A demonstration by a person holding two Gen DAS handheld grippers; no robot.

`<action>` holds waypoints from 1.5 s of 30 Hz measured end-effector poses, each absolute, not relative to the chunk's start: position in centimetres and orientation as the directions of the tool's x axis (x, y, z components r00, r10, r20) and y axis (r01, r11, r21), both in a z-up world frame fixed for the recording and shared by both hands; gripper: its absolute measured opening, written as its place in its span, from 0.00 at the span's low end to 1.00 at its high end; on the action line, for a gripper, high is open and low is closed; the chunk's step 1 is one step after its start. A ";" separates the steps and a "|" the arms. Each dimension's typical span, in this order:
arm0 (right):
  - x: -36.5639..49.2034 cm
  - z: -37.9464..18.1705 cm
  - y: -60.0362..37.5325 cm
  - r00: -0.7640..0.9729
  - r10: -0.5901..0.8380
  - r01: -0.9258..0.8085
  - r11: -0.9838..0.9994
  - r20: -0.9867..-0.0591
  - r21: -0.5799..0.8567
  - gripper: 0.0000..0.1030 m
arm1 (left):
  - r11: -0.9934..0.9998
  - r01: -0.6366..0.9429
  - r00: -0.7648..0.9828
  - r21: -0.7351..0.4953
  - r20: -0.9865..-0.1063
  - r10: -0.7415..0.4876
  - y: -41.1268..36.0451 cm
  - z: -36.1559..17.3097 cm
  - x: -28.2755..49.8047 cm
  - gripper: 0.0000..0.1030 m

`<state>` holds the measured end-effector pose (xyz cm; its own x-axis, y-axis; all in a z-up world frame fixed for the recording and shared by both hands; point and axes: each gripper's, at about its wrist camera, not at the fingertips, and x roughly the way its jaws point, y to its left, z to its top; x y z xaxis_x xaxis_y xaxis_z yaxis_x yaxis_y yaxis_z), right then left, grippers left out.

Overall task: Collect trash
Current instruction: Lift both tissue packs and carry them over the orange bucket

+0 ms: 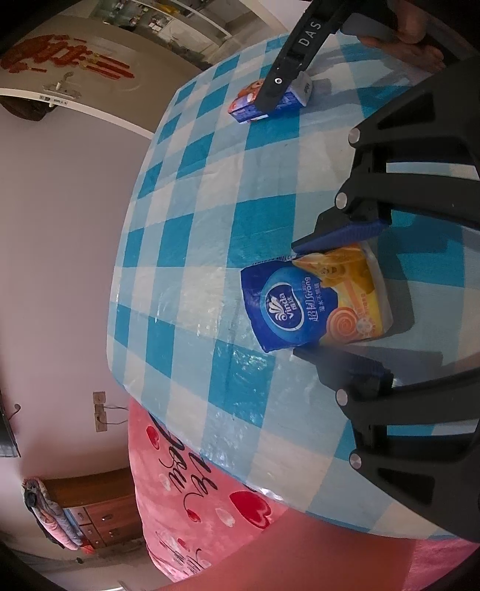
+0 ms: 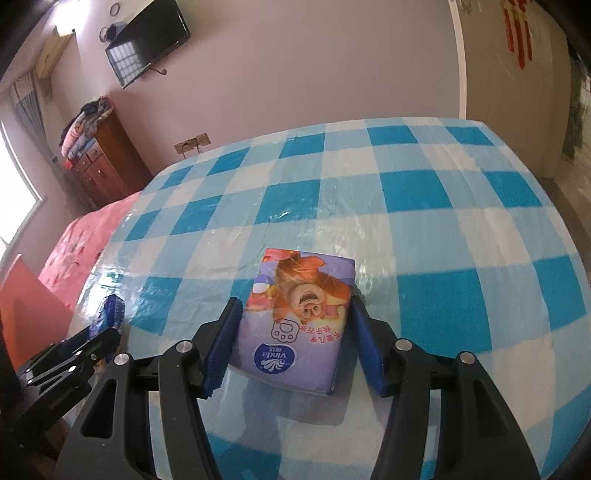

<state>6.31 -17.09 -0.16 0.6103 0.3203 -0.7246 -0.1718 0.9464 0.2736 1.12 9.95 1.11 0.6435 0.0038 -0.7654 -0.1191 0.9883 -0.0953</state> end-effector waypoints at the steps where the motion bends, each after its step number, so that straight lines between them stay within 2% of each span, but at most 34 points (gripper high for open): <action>1: 6.1 -0.1 -17.2 0.609 0.326 -0.171 0.944 -0.723 0.282 0.57 | 0.988 -0.118 0.647 -0.098 -0.762 0.002 10.0 1.3 0.9 0.50; 7: 4.2 0.5 -17.5 0.603 0.361 -0.171 0.929 -0.711 0.327 0.57 | 0.988 -0.108 0.663 -0.114 -0.748 -0.014 10.5 2.0 -0.5 0.50; 16: 1.4 1.7 -16.2 0.598 0.378 -0.218 0.925 -0.707 0.310 0.57 | 0.984 -0.105 0.702 -0.142 -0.711 -0.028 11.8 4.1 -3.2 0.50; 30: -2.7 5.9 -10.3 0.579 0.461 -0.377 0.883 -0.672 0.280 0.57 | 0.976 -0.115 0.786 -0.186 -0.618 -0.025 15.2 9.2 -8.2 0.50; 37: -4.0 9.0 -6.6 0.556 0.528 -0.478 0.835 -0.642 0.274 0.57 | 0.969 -0.143 0.831 -0.204 -0.556 0.005 17.8 12.1 -10.5 0.50; 45: -4.9 12.5 -0.1 0.488 0.624 -0.612 0.743 -0.610 0.271 0.57 | 0.947 -0.235 0.862 -0.220 -0.498 0.098 22.8 14.7 -12.9 0.50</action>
